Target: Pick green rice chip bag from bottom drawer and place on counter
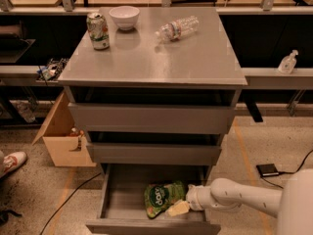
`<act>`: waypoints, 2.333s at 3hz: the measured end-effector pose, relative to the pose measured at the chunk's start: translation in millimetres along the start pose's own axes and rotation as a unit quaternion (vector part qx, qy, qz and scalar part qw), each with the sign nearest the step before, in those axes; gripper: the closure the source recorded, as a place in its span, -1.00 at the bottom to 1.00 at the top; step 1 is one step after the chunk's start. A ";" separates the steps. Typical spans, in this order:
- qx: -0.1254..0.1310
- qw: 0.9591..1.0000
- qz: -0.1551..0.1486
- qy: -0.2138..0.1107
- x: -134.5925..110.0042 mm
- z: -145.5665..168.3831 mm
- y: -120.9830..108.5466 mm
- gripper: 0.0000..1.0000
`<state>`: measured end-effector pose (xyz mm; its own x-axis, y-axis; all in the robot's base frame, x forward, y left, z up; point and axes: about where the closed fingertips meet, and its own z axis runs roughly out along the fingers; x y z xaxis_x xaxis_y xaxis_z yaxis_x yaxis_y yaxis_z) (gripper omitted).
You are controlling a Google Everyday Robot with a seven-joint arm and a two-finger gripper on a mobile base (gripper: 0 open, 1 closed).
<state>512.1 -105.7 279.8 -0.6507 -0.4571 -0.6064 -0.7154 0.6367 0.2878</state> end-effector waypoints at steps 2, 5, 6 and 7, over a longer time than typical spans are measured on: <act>0.010 1.000 0.030 0.002 19.8 82.5 -53.4 -1.00; -0.021 0.999 0.042 -0.012 28.1 128.4 -66.1 0.30; -0.025 0.999 0.038 -0.020 21.9 125.3 -57.5 0.77; -0.036 0.998 0.017 -0.048 1.0 98.5 -37.0 1.00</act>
Offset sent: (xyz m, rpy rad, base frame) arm 0.0709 0.0091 -0.1258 0.0060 0.0376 -0.0823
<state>563.0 -68.6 195.6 -0.6499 -0.3716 -0.6630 -0.7119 0.6031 0.3598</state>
